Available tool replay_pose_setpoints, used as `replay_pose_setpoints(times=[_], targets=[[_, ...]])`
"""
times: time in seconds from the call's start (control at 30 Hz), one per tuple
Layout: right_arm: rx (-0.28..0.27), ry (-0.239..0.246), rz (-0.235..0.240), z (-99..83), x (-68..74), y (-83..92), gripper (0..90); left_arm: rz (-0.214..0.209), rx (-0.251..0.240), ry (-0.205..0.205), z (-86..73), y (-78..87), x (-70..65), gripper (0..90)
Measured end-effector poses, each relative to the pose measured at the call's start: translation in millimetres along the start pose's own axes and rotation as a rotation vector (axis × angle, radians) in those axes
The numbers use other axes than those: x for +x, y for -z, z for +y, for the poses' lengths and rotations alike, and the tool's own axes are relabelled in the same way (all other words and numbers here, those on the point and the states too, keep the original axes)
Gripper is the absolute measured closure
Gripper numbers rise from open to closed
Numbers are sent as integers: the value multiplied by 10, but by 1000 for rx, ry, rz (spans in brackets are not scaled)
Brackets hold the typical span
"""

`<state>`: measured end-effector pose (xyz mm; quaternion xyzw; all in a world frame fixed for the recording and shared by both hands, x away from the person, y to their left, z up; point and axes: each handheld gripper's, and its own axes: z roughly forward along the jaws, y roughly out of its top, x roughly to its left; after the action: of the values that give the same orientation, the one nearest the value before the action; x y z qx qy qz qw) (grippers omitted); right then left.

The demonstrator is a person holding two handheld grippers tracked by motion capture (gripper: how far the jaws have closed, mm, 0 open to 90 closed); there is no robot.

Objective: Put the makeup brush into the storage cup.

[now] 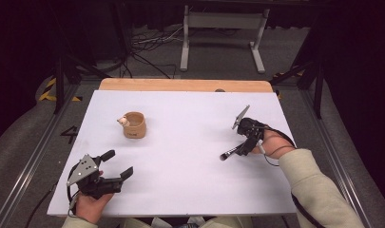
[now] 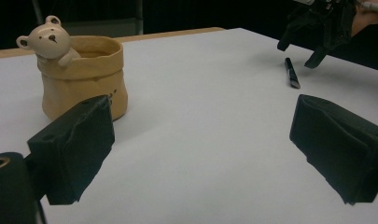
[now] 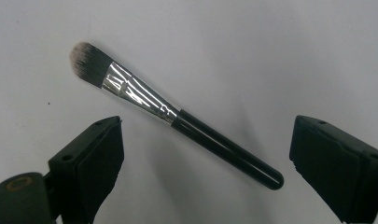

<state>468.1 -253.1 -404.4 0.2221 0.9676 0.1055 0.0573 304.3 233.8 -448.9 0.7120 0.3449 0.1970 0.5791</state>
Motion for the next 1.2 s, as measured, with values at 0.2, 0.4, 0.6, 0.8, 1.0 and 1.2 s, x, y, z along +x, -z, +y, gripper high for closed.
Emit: replay_pose_setpoints(times=[0.2,0.4,0.6,0.8,1.0,1.2], targets=[[17,4,9,-10,-14,-48,119,-1,2,0,-1,0,2,71],[34,8,20,-22,-22,-90,129,-2,1,2,-2,-1,3,71],[45,17,26,-14,-20,-106,148,0,3,1,-2,0,3,71],[55,25,33,-8,-15,-141,169,-1,3,2,-3,-1,3,71],[68,35,33,-3,-11,-182,192,-1,3,3,-3,-2,3,71],[72,35,37,-5,-7,-198,201,-1,2,0,-2,1,4,71]])
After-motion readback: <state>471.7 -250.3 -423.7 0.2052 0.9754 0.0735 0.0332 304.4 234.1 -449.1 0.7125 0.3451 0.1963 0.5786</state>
